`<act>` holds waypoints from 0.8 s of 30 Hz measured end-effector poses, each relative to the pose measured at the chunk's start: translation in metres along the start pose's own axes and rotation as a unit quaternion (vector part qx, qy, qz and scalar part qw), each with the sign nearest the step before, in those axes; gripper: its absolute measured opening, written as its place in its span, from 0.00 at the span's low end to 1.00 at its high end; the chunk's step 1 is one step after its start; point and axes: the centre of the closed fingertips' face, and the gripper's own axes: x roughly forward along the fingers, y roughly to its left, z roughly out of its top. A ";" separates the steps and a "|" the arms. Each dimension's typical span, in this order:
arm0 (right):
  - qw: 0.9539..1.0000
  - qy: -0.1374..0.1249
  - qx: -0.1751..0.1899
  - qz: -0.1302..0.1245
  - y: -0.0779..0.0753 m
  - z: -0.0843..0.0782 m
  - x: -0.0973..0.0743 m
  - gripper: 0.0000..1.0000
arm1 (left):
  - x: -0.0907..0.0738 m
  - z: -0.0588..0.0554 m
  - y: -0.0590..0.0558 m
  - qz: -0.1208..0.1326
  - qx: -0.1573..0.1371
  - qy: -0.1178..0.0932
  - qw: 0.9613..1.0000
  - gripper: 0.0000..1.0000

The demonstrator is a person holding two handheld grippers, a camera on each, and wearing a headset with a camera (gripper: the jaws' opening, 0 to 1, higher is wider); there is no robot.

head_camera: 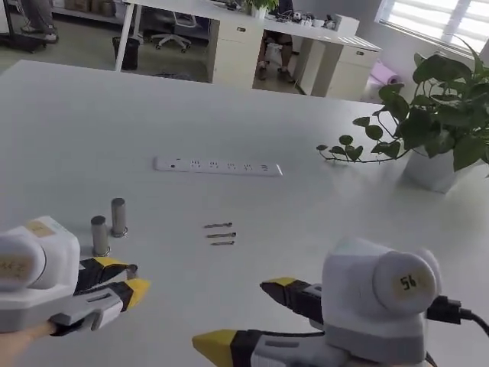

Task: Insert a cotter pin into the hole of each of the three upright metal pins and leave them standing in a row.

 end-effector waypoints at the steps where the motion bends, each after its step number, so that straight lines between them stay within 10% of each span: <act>1: 1.000 0.003 -0.001 0.001 -0.003 0.001 0.000 0.67 | -0.001 0.000 0.000 0.001 0.000 -0.001 1.000 0.30; 24: 0.995 0.067 -0.067 -0.028 -0.088 0.012 0.049 0.38 | -0.027 0.003 0.008 0.016 -0.011 0.007 1.000 0.56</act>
